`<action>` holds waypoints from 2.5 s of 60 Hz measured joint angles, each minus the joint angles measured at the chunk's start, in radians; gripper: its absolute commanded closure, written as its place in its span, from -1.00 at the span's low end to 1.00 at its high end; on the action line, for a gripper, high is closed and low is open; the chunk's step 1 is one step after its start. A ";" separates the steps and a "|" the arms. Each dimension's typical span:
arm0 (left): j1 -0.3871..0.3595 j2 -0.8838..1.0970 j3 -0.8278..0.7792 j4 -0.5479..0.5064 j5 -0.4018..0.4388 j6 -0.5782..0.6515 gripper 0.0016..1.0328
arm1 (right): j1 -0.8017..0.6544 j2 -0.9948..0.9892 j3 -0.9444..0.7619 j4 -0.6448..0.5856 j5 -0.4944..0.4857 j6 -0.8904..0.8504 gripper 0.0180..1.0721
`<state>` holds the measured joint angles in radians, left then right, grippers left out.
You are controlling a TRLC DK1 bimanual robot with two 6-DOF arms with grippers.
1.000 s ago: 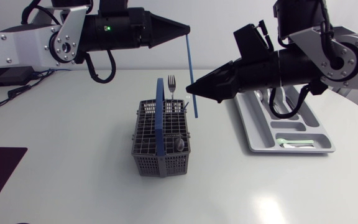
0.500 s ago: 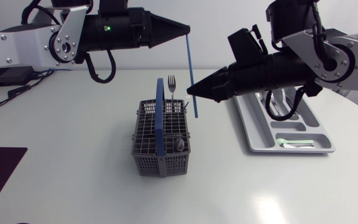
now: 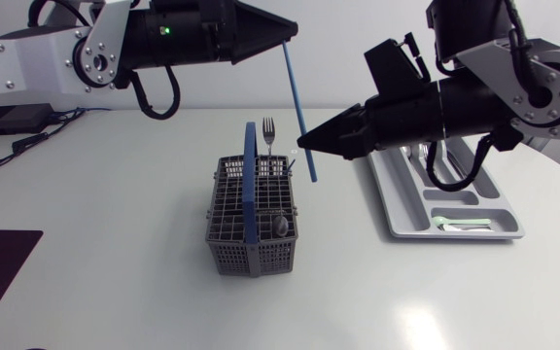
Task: Unload the cutlery basket into the drawer organizer.
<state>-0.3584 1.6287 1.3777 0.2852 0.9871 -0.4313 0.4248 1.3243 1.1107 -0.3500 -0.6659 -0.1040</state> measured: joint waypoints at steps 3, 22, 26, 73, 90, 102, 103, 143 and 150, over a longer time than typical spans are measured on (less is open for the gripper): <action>0.006 -0.003 0.011 0.000 -0.004 0.000 -0.84 | -0.003 -0.011 -0.001 -0.011 0.000 0.000 0.77; 0.140 -0.174 0.016 -0.275 -0.150 0.233 -0.90 | -0.269 -0.035 -0.021 -0.099 0.045 -0.032 0.77; 0.163 -0.231 -0.017 -0.316 -0.175 0.316 -0.90 | -0.334 -0.006 -0.021 -0.099 0.090 -0.048 0.77; 0.056 -0.482 -0.525 -0.598 -0.797 0.724 -0.87 | -0.466 0.552 0.083 -0.087 0.489 0.004 0.74; -0.016 -0.482 -0.560 -0.639 -0.900 0.720 -0.87 | -0.463 0.609 0.126 -0.087 0.537 0.008 -0.50; -0.038 -0.545 -0.597 -0.706 -0.899 0.749 -0.86 | -0.419 0.489 0.115 -0.072 0.513 0.006 -0.63; -0.042 -0.553 -0.601 -0.707 -0.899 0.753 -0.86 | -0.412 0.476 0.115 -0.069 0.504 0.007 -0.63; -0.264 -0.679 -0.883 -0.605 -0.960 0.851 0.19 | -0.161 0.686 0.478 -0.021 0.247 0.095 0.70; -0.301 -0.640 -0.891 -0.538 -0.985 0.853 0.58 | -0.136 0.756 0.573 -0.046 0.225 0.107 0.71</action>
<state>-0.6590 0.9882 0.4866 -0.2527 0.0021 0.4213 0.2890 2.0800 1.6840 -0.3958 -0.4408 0.0029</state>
